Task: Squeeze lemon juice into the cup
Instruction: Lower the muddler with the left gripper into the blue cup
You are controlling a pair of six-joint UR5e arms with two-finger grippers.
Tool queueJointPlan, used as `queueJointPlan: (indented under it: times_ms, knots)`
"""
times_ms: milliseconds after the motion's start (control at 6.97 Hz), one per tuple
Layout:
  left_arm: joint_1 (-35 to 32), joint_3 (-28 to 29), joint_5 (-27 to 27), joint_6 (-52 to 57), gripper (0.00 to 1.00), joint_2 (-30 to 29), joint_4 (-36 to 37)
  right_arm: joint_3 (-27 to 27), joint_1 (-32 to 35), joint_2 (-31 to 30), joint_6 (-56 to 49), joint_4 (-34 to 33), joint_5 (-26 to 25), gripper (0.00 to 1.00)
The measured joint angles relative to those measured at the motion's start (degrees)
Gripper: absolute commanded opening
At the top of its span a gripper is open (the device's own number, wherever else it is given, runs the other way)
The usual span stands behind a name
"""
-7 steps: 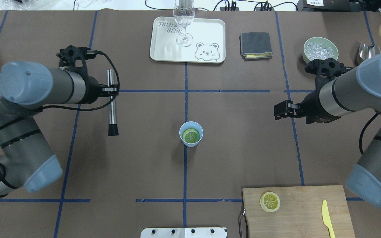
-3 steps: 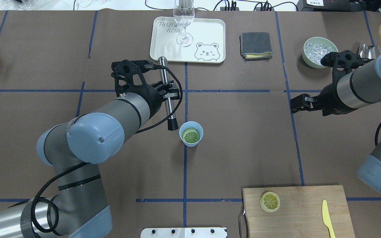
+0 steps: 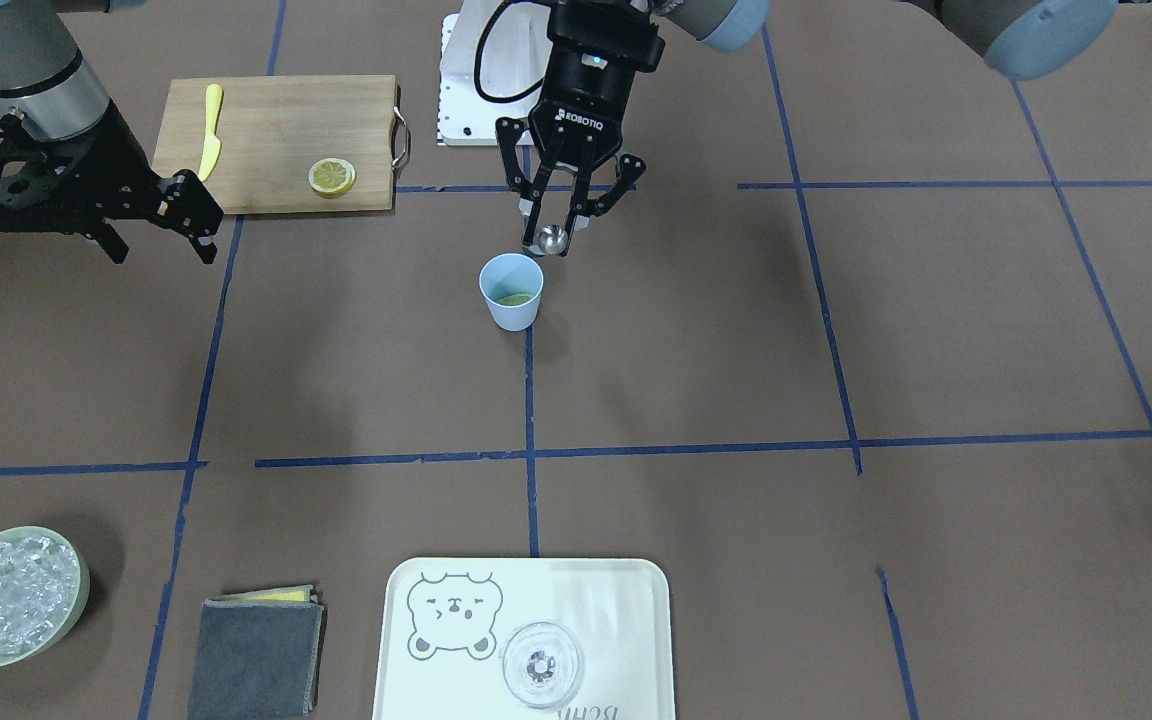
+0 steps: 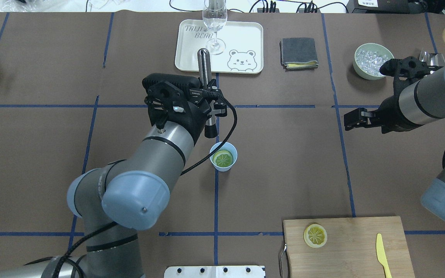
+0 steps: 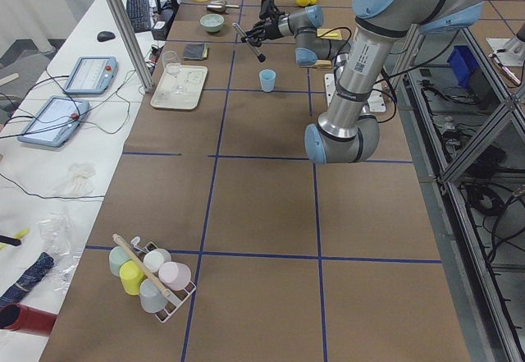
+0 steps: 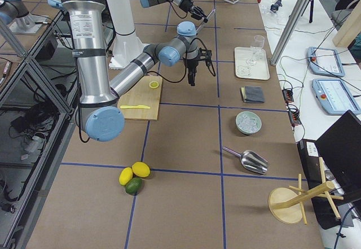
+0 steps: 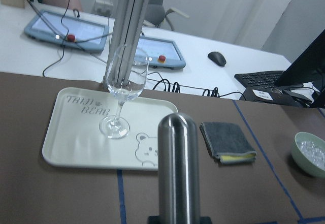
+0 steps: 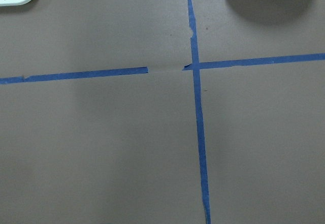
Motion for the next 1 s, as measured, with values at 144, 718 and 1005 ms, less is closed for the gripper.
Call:
queueJointPlan:
  times_ms: [144,718,1005]
  knots:
    - [1.94,3.34,5.40,3.64,0.00,0.12,-6.90,0.00,0.02,-0.03,-0.02,0.00,0.16,1.00]
    - [3.47,11.08,8.99,8.01,0.00,-0.19,-20.86,-0.09,0.06,-0.04,0.04,0.00,1.28,1.00]
    - [3.97,14.28,8.90,8.21,0.00,-0.95,-23.69,-0.04,0.05,-0.04,0.09,-0.04,1.47,1.00]
